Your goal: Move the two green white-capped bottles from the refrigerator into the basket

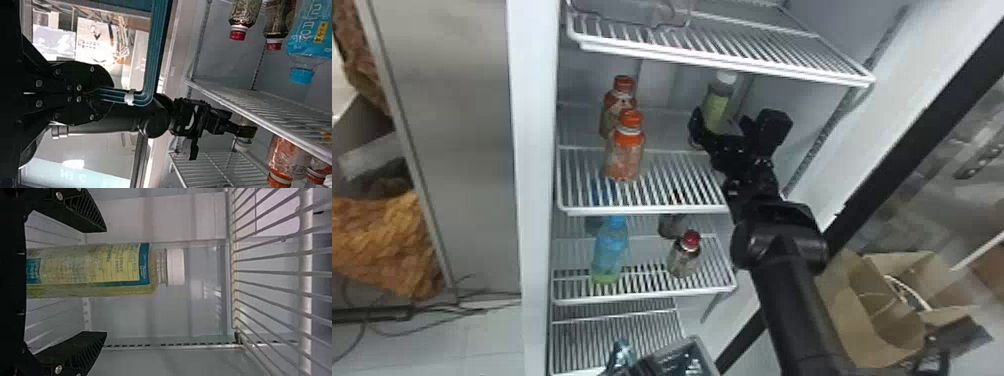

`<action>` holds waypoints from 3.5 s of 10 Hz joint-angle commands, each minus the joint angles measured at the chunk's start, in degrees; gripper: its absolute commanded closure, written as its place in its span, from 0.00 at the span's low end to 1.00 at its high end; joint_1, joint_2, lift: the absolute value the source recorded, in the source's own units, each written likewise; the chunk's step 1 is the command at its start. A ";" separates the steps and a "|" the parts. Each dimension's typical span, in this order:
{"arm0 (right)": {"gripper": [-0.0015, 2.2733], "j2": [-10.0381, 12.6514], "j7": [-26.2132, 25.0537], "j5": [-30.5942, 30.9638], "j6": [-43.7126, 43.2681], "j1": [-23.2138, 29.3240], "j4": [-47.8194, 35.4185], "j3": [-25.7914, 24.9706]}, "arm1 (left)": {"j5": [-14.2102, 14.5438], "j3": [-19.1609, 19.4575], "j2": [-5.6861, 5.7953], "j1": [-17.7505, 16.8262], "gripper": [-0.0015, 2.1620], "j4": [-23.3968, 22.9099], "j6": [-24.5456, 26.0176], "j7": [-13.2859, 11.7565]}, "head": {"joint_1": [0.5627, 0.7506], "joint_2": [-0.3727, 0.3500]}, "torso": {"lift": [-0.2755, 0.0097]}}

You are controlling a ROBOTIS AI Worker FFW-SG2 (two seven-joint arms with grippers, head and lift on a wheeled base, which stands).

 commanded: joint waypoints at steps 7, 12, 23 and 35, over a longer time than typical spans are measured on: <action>0.39 -0.94 -1.70 0.00 -1.53 -4.63 8.39 1.33 | 0.69 -1.12 0.05 -1.08 0.56 1.13 -0.14 0.08 | 0.70 0.03 | 0.95; 0.39 -1.29 -1.70 0.00 -2.09 -3.92 6.00 1.56 | 0.69 -1.58 0.22 -1.22 0.56 1.27 -0.42 0.08 | 0.70 0.03 | 0.95; 0.39 -0.50 1.55 -0.69 7.19 14.50 -21.14 -0.15 | 0.69 -0.55 0.14 -0.10 0.56 1.27 -0.70 -0.18 | 0.70 0.03 | 0.95; 0.39 -0.24 5.77 -5.26 18.30 37.00 -52.79 -2.55 | 0.34 0.13 0.14 0.75 0.56 1.27 -0.98 -0.62 | 0.70 0.03 | 0.95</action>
